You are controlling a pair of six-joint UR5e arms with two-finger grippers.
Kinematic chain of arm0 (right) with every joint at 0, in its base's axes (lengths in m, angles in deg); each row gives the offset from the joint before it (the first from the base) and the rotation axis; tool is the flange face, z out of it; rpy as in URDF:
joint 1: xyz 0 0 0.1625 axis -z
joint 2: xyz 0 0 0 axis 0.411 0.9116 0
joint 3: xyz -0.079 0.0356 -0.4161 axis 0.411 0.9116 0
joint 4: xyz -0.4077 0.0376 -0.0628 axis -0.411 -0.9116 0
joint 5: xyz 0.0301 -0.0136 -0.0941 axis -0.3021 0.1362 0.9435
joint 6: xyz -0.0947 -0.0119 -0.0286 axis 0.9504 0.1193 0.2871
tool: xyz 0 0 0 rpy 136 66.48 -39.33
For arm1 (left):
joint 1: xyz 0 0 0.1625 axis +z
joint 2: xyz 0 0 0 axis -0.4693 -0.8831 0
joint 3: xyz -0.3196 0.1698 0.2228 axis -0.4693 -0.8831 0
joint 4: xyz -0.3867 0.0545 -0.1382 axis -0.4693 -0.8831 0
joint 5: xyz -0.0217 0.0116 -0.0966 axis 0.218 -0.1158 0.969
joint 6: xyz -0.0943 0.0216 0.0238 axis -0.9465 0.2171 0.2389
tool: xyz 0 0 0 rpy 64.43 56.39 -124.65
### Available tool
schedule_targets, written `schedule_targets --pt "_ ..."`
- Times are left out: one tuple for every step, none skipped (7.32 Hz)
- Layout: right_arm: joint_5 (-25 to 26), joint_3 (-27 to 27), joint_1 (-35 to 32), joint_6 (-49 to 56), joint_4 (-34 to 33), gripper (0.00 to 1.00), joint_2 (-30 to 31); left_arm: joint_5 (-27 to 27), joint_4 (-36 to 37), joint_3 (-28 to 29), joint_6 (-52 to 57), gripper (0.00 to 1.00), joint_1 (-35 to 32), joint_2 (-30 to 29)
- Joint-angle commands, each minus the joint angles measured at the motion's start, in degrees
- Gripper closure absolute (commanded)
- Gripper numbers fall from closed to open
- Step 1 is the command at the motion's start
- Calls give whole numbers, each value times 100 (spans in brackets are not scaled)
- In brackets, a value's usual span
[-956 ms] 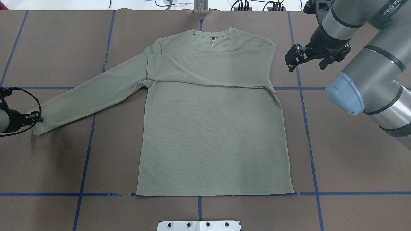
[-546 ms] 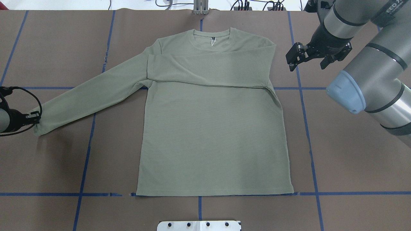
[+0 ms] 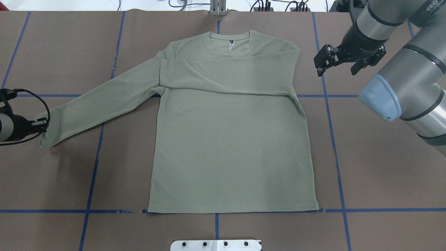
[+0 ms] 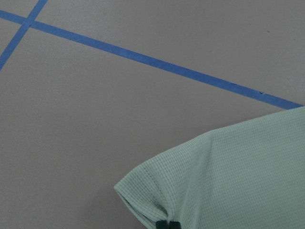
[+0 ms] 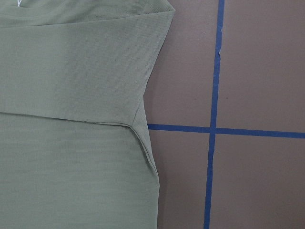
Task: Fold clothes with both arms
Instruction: 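Lower the left gripper to the other sleeve cuff and grasp it, then lift the cuff and fold the sleeve across the shirt toward the collar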
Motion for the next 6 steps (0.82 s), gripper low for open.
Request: schedule_targets --pt "-1 -110 -53 0 0 0 181 359 883 -691 -9 100 15 -386" --pt "-1 -163 -80 0 9 0 287 430 1306 -904 -96 100 15 -755" --pt "-1 -172 -115 0 18 0 392 544 1920 -897 -218 100 15 -1463" --pt "-1 -277 -133 17 53 0 628 554 2761 -871 -324 100 15 -2349" --pt "7 -391 -176 166 88 0 918 563 3509 -810 -447 100 41 -3184" --pt "7 -505 -299 489 88 0 1225 658 3873 -696 -596 100 59 -3732"
